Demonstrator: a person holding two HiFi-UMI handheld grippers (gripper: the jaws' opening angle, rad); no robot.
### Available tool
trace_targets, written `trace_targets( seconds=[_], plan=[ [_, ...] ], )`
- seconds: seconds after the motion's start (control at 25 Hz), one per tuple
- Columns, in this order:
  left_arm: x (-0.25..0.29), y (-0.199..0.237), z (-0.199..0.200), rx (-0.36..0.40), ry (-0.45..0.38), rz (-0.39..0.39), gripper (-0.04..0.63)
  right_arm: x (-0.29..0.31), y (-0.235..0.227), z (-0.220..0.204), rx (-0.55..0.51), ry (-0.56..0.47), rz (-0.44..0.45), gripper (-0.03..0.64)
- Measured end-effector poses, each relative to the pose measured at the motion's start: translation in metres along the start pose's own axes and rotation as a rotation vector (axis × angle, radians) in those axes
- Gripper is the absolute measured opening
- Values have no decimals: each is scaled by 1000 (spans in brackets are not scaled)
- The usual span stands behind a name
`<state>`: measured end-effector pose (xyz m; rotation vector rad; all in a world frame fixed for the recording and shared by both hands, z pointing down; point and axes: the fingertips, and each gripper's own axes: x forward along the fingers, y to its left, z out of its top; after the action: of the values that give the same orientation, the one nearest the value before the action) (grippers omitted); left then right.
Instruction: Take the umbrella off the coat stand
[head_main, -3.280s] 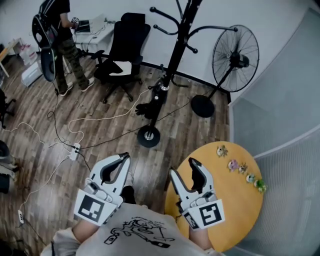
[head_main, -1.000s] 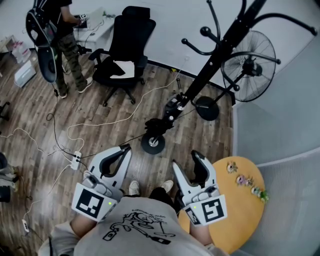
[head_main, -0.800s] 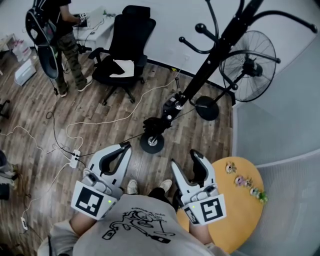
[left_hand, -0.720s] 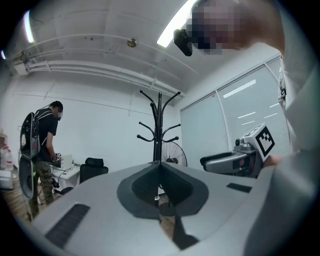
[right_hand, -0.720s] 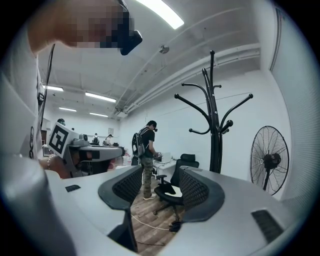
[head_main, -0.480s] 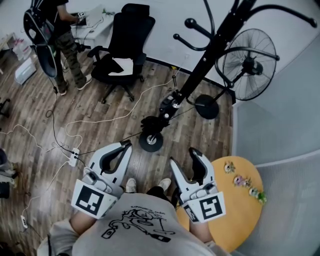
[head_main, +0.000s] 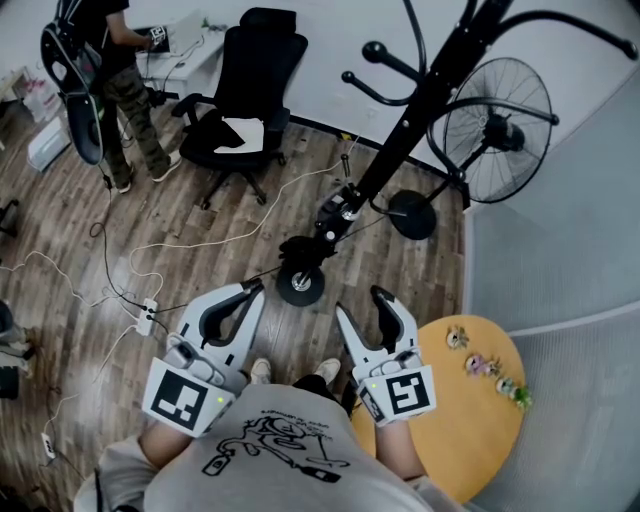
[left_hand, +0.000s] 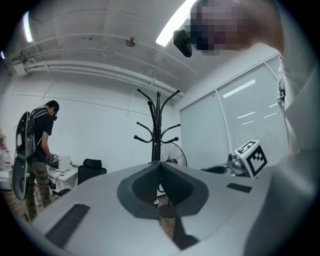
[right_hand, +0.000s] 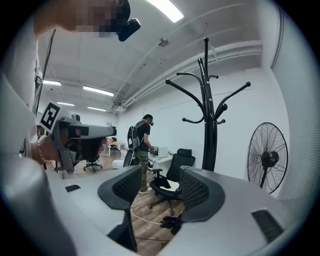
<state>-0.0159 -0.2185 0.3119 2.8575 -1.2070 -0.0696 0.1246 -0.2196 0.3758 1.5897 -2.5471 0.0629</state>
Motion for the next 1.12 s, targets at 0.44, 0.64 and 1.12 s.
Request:
trace_targets(
  seconds=[0.44, 0.64, 1.12],
  plan=[
    [2, 8, 0, -4, -6, 5, 8, 37, -17, -65, -25, 68, -42, 264],
    [4, 12, 1, -2, -6, 3, 6, 49, -31, -95, -44, 99, -53, 267],
    [8, 19, 0, -1, -5, 6, 8, 77, -53, -149, -28, 165, -78, 272]
  ],
)
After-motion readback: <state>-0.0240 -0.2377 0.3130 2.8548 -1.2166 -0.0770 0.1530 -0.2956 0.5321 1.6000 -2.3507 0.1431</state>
